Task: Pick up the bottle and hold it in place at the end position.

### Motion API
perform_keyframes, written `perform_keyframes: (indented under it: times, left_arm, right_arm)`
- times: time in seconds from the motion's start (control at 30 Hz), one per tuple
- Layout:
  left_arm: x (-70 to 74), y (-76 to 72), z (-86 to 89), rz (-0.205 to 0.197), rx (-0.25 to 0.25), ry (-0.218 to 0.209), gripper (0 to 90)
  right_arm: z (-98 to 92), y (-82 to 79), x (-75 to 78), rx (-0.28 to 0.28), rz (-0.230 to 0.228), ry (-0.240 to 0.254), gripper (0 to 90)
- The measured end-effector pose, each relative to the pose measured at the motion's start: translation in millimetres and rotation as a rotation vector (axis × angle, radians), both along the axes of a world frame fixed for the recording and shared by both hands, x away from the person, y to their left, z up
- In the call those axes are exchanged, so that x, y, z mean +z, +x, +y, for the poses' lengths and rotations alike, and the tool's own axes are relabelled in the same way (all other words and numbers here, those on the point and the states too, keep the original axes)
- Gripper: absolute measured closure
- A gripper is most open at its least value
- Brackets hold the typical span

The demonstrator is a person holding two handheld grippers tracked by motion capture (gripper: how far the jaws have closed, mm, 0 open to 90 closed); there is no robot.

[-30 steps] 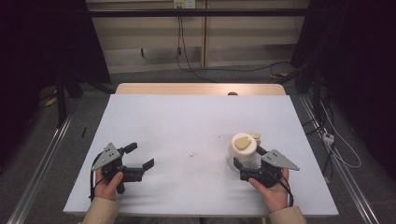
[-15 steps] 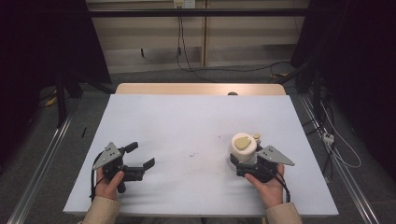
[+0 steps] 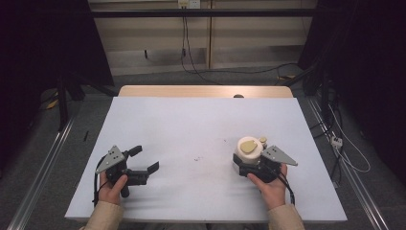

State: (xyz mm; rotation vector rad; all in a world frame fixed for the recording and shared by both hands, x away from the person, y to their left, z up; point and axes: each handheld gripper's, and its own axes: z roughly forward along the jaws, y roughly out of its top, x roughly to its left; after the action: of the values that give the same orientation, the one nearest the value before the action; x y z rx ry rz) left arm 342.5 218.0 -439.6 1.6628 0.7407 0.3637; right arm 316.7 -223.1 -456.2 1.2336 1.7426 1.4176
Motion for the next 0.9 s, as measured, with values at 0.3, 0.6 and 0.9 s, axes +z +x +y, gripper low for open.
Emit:
perform_keyframes:
  times: [0.3, 0.6, 0.9]
  left_arm:
    - [-1.1, -1.4, 0.6, 0.002, -0.008, 0.014, 3.4]
    - [-1.5, 1.1, -0.4, 0.002, -0.007, -0.002, 3.4]
    - [-1.0, 0.3, -0.8, -0.002, -0.007, -0.004, 3.5]
  right_arm:
    - [1.7, 2.5, 0.1, -0.004, 0.004, 0.0, 5.4]
    - [-0.2, 2.2, 1.2, 0.004, 0.015, 0.004, 5.7]
    - [0.0, 1.4, 8.1, 0.015, -0.001, 0.014, 6.2]
